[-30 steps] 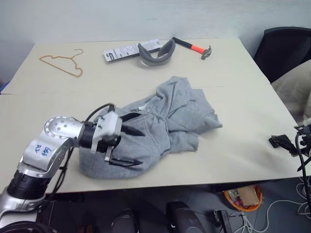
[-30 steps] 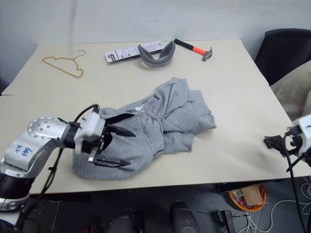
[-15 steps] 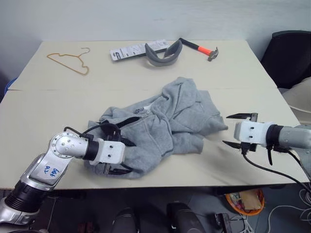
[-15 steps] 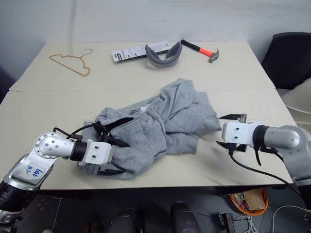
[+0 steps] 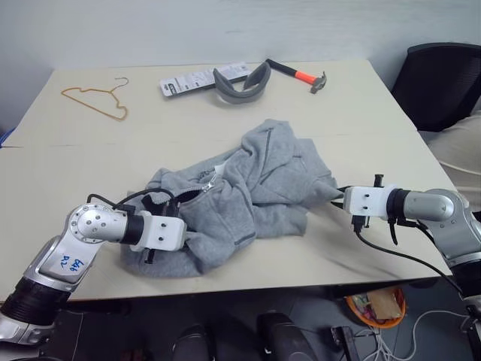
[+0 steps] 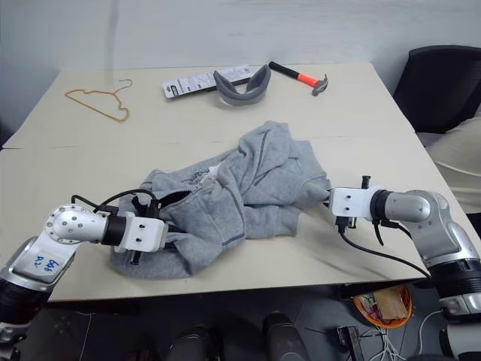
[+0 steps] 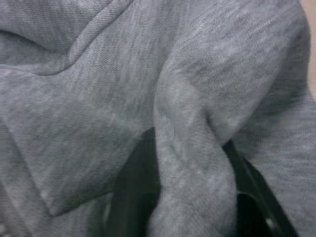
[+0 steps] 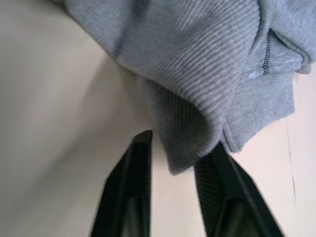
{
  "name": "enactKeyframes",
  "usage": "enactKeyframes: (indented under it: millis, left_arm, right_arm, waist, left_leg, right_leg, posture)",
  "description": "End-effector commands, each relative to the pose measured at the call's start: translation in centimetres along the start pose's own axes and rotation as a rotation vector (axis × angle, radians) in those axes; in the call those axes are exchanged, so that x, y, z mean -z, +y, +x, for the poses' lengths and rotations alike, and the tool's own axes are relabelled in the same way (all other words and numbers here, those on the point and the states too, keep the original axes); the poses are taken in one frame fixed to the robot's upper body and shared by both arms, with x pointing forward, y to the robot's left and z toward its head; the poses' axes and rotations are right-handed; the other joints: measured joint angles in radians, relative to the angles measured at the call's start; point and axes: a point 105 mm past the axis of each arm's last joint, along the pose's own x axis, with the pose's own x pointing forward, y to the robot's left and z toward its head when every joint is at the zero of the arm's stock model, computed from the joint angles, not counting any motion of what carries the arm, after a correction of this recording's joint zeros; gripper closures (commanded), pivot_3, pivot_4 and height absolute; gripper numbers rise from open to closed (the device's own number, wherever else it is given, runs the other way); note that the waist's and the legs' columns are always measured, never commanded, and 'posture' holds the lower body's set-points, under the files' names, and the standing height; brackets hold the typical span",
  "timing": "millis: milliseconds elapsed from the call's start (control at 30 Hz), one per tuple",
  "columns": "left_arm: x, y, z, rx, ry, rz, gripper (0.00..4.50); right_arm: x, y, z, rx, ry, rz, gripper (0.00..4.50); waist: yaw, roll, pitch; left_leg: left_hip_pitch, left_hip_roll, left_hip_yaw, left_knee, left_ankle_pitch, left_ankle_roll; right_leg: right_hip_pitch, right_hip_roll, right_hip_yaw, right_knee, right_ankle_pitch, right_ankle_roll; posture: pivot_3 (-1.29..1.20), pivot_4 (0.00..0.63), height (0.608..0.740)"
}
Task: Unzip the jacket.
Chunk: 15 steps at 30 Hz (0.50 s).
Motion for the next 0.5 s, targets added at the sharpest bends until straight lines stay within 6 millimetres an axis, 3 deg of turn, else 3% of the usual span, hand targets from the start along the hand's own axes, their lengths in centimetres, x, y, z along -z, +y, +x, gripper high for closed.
enactKeyframes:
  millis: [33,167,333,500]
  left_arm:
    - [4.8,1.1,-2.7,-0.051,0.201,-0.048,4.13]
    - [6.5,2.5,-4.5,-0.083,0.236,-0.063,4.13]
    - [4.7,3.3,-3.8,-0.075,0.137,-0.078,4.13]
    - [4.8,3.2,-3.8,-0.066,0.138,-0.089,4.13]
  right_arm:
    - [0.1,-0.8,-2.5,-0.004,-0.001,-0.015,4.43]
    - [0.3,-1.3,-3.9,0.012,-0.003,0.011,4.43]
    - [-0.5,-1.4,-3.1,0.057,-0.040,0.041,4.43]
    - [-0.8,-0.6,-2.8,0.037,-0.036,0.011,4.43]
  waist:
    - [0.000,0.000,0.000]
    - [-0.004,0.000,0.000]
    - [-0.002,0.000,0.000]
    - [0.002,0.000,0.000]
  left_leg:
    - [0.001,0.000,0.000,0.000,0.000,0.000]
    - [0.004,0.000,0.002,-0.001,0.000,0.000]
    - [0.003,0.001,0.004,0.000,0.000,-0.001]
    - [0.002,0.001,0.005,0.000,-0.001,-0.001]
  right_leg:
    - [0.000,0.000,0.000,0.001,0.000,0.000]
    - [0.001,0.000,0.000,0.002,0.000,-0.001]
    - [0.000,0.000,0.000,0.004,-0.001,-0.001]
    - [-0.001,-0.001,0.000,0.004,-0.001,-0.001]
  posture:
    - [0.00,0.150,0.740]
    - [0.00,0.150,0.740]
    - [0.00,0.150,0.740]
    - [0.00,0.150,0.740]
